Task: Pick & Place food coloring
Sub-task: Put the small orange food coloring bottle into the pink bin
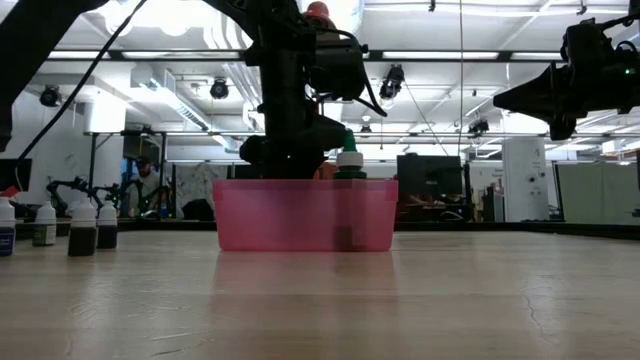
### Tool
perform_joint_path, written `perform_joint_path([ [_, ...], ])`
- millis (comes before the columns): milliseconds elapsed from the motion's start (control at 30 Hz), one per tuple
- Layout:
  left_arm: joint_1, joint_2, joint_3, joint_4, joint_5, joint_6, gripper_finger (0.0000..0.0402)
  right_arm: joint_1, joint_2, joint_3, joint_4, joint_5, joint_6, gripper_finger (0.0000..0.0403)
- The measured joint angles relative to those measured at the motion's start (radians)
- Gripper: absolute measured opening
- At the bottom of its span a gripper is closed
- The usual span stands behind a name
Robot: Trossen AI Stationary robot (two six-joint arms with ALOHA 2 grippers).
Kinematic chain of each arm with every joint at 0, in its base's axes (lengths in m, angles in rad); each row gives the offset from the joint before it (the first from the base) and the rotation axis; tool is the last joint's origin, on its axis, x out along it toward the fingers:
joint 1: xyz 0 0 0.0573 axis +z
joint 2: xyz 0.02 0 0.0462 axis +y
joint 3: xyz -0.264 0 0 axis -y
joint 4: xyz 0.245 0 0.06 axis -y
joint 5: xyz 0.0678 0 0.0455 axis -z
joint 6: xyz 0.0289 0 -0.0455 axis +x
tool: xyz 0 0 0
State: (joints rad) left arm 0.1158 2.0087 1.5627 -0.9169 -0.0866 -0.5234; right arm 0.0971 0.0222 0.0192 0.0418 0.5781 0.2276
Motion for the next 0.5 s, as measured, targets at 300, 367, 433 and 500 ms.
perform_joint_path([
  [300,-0.002,-0.001,0.000,0.000,0.000,0.000,0.0117,0.000,0.000,0.000,0.000,0.000,0.000,0.0009],
  [367,-0.003,-0.001,0.000,-0.001,0.000,0.000,0.0117,0.000,0.000,0.000,0.000,0.000,0.000,0.0009],
  [433,-0.003,-0.001,0.000,-0.002,0.004,0.000,0.0117,0.000,0.000,0.000,0.000,0.000,0.000,0.0009],
  [500,-0.002,-0.001,0.004,-0.018,0.017,-0.018,0.0117,0.000,0.000,0.000,0.000,0.000,0.000,0.0009],
])
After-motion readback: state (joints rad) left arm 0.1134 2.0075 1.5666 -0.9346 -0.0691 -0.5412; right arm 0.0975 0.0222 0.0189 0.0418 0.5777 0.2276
